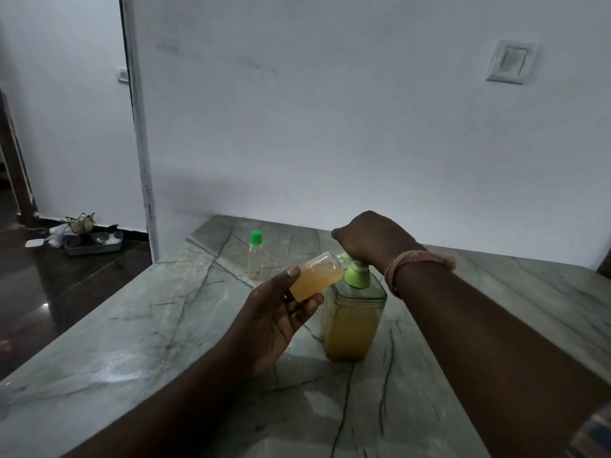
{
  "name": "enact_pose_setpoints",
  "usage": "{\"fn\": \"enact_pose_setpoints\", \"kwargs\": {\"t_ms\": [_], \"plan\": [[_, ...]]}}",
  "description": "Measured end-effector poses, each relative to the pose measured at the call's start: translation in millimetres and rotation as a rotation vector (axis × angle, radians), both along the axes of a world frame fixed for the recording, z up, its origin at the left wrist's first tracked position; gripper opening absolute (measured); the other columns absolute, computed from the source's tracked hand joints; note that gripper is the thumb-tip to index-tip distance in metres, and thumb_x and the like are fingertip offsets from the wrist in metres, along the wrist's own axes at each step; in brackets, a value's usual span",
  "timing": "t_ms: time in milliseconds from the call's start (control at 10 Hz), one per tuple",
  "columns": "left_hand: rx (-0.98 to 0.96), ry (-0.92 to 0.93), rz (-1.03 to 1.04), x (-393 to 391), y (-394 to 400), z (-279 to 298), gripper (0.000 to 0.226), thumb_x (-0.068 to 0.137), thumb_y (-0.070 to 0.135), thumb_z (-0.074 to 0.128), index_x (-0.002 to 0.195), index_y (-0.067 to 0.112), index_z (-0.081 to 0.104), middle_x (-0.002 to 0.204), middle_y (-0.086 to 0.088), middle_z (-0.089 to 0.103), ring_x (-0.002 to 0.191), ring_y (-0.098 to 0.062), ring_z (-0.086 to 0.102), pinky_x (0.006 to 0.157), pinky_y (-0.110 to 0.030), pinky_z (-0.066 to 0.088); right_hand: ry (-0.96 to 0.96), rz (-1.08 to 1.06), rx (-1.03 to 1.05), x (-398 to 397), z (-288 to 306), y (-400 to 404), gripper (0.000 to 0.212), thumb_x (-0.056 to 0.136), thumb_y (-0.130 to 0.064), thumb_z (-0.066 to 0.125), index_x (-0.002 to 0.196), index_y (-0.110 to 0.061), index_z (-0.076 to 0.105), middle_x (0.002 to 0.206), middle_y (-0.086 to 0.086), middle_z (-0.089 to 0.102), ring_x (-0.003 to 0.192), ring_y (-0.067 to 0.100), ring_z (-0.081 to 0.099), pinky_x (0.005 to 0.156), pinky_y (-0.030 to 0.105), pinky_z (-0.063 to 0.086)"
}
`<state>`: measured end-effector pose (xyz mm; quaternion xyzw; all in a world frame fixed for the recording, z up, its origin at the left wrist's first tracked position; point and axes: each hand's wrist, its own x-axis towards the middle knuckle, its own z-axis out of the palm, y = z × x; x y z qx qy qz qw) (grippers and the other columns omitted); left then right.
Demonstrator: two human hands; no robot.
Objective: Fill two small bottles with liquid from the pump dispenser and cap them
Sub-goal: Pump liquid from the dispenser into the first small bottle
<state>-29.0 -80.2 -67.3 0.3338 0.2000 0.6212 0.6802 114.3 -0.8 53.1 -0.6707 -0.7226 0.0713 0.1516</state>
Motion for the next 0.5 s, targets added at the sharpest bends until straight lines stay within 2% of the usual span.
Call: {"fn": "enact_pose_setpoints", "kwargs": {"t_ms": [100, 200, 300, 400, 500], "plan": [[0.005, 0.003, 0.005, 0, 3, -1, 0.087, 0.049, 0.035, 0.095, 0.121, 0.006, 0.056, 0.111, -0.021, 0.059, 0.081, -0.024, 0.069, 0.068, -0.026, 0.059, 0.008, 0.049, -0.003, 1, -9, -5, 0.031, 0.097, -0.018, 0.041, 0.112, -0.005, 0.064, 0.116, 0.017, 0.062, 0.099, 0.031, 0.06, 0.083, 0.034, 0.049], [-0.013, -0.017, 0.01, 0, 3, 0, 0.092, 0.049, 0.036, 0.095, 0.125, 0.005, 0.053, 0.113, -0.023, 0.058, 0.081, -0.023, 0.069, 0.068, -0.026, 0.059, 0.083, 0.036, -0.025, 2, -8, -11, 0.034, 0.1, -0.02, 0.041, 0.121, 0.0, 0.059, 0.124, 0.019, 0.06, 0.117, 0.035, 0.056, 0.095, 0.039, 0.048], [0.005, 0.023, -0.002, 0, 2, -2, 0.09, 0.049, 0.035, 0.096, 0.123, 0.005, 0.054, 0.111, -0.023, 0.059, 0.081, -0.023, 0.069, 0.068, -0.026, 0.059, 0.064, 0.027, -0.016, 3, -3, -9, 0.033, 0.098, -0.025, 0.044, 0.117, -0.003, 0.061, 0.122, 0.017, 0.061, 0.115, 0.034, 0.057, 0.092, 0.038, 0.048], [0.014, 0.002, 0.002, -1, -2, -1, 0.089, 0.049, 0.034, 0.096, 0.123, 0.005, 0.055, 0.112, -0.023, 0.059, 0.082, -0.024, 0.069, 0.069, -0.026, 0.059, 0.007, 0.031, -0.045, 0, 0, 0, 0.023, 0.092, -0.027, 0.049, 0.084, -0.012, 0.065, 0.096, 0.01, 0.064, 0.086, 0.025, 0.062, 0.072, 0.032, 0.047], [0.009, -0.003, -0.004, -2, 1, -3, 0.084, 0.051, 0.033, 0.095, 0.12, 0.004, 0.057, 0.109, -0.022, 0.061, 0.082, -0.025, 0.069, 0.069, -0.027, 0.059, -0.04, 0.061, -0.055, 0, -4, 5, 0.023, 0.091, -0.024, 0.046, 0.093, -0.018, 0.068, 0.103, 0.01, 0.062, 0.075, 0.018, 0.052, 0.064, 0.027, 0.041]]}}
